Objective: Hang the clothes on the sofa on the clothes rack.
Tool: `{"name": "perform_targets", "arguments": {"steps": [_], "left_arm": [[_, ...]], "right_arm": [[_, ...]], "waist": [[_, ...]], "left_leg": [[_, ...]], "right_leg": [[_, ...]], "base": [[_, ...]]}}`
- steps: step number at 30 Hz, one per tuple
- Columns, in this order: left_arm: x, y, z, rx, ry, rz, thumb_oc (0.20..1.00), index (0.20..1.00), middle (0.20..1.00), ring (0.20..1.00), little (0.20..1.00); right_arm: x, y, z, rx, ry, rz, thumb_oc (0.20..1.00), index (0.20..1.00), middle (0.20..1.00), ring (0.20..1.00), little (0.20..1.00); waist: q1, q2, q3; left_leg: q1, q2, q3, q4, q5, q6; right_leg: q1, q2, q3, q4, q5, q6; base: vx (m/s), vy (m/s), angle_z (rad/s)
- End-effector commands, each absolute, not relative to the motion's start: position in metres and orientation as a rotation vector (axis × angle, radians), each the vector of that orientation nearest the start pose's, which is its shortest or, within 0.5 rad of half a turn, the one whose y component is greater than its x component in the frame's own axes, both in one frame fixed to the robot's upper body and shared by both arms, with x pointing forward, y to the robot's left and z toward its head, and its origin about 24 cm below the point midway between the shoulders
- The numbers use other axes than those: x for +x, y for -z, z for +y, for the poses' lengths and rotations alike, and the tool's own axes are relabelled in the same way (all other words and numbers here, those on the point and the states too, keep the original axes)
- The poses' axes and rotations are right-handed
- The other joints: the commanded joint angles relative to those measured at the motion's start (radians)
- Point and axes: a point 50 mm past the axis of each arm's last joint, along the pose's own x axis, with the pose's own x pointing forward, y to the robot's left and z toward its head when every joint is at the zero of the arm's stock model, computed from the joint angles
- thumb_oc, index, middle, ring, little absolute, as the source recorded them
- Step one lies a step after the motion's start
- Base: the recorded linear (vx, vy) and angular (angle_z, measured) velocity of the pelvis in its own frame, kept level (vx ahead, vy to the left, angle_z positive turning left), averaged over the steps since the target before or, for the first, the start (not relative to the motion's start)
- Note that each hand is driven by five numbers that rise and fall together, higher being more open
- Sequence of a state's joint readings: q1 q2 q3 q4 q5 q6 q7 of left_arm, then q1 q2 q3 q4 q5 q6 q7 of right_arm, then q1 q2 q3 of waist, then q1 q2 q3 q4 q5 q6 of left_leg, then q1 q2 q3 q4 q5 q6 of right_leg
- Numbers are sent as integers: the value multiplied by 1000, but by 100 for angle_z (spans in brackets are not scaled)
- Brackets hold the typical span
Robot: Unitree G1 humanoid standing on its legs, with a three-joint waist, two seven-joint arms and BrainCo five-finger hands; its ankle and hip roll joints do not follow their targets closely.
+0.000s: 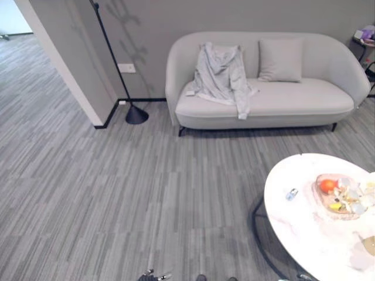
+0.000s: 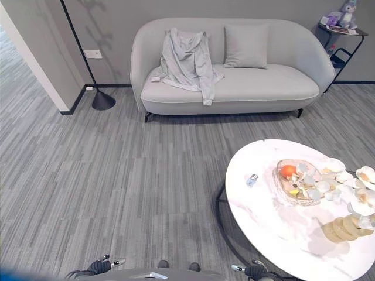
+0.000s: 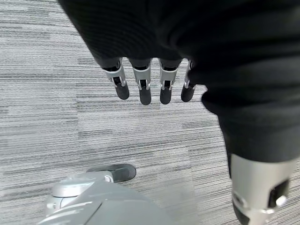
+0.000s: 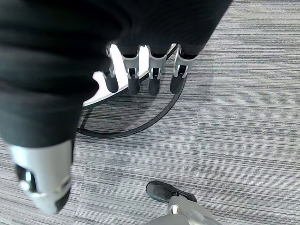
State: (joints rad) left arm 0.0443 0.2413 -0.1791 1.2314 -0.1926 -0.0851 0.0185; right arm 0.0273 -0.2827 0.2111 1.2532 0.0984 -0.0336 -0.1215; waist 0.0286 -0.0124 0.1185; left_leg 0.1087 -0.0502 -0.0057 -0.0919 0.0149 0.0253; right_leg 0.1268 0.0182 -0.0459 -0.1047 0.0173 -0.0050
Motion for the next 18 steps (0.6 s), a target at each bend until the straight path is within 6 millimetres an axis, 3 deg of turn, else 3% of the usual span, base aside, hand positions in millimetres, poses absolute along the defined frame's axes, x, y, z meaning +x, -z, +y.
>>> {"name": "perform_targets", "arguments": {"steps": [1,18], "left_arm": [[94,160,234,174,-121,1155,1000,1000,1000,1000,1000],[98,159,234,227,-72,1151,1000,1000,1000,1000,1000]], "right_arm": [[89,154,-261,-384,171,1198,1000,1000,1000,1000,1000],[96,153,-259,-385,153,1180,1000,1000,1000,1000,1000]], "waist": [[-4,1,-18],[-5,3,-23]], "left_leg": [[18,22,-91,5,-57,-34],[23,21,-88,5,-61,-33]], "right_leg": [[-9,-64,16,17,-5,103],[-4,-65,16,17,-6,104]], "base": [[0,0,0],[0,0,0]]}}
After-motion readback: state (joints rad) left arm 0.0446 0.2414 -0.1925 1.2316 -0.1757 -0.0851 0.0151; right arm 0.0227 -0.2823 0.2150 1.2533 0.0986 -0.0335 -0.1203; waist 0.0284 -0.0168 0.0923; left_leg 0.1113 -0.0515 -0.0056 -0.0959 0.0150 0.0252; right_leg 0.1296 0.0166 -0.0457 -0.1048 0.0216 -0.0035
